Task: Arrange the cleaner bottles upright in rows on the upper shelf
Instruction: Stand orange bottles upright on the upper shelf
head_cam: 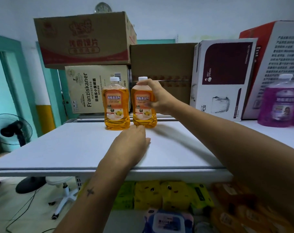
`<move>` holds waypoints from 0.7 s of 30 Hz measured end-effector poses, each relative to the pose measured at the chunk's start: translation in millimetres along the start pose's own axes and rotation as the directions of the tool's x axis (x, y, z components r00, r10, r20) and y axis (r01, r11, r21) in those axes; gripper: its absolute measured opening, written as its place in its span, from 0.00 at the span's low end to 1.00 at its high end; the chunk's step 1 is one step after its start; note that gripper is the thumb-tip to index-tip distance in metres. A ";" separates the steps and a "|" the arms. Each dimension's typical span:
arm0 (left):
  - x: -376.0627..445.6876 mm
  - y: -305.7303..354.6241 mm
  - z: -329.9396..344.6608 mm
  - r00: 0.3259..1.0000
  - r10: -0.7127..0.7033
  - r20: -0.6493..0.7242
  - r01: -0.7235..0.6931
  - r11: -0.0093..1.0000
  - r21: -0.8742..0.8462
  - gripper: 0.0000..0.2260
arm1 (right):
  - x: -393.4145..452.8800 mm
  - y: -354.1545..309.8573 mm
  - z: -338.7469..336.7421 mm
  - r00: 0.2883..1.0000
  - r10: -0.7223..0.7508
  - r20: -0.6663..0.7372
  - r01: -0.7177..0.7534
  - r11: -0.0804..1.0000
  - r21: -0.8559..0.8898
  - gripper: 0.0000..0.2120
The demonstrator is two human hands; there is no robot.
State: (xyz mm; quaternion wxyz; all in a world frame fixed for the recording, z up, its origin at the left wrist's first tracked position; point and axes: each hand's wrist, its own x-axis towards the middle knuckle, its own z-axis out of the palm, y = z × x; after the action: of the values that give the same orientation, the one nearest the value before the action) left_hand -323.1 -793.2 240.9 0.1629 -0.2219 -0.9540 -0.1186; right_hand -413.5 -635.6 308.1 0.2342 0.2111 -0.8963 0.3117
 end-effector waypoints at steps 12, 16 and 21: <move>3.1 1.0 0.2 0.999 0.036 0.034 -0.035 0.998 -0.044 0.12 | -28.9 3.3 -0.6 0.997 -0.030 -0.071 0.049 0.959 0.280 0.33; 3.7 -0.4 2.7 0.998 0.038 0.041 -0.034 0.996 -0.081 0.14 | -33.0 3.1 0.7 0.997 -0.037 -0.074 0.046 0.990 0.130 0.36; 4.9 -2.7 1.4 0.999 0.024 0.036 -0.020 0.994 -0.108 0.14 | -42.6 -18.0 -17.9 0.971 -0.085 -0.224 0.082 0.996 -0.022 0.34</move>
State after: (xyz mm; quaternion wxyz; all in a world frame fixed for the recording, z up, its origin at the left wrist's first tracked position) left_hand -328.9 -793.3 241.0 0.1341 -0.2429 -0.9467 -0.1637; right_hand -364.8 -626.8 305.3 0.3480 0.2105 -0.8564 0.3180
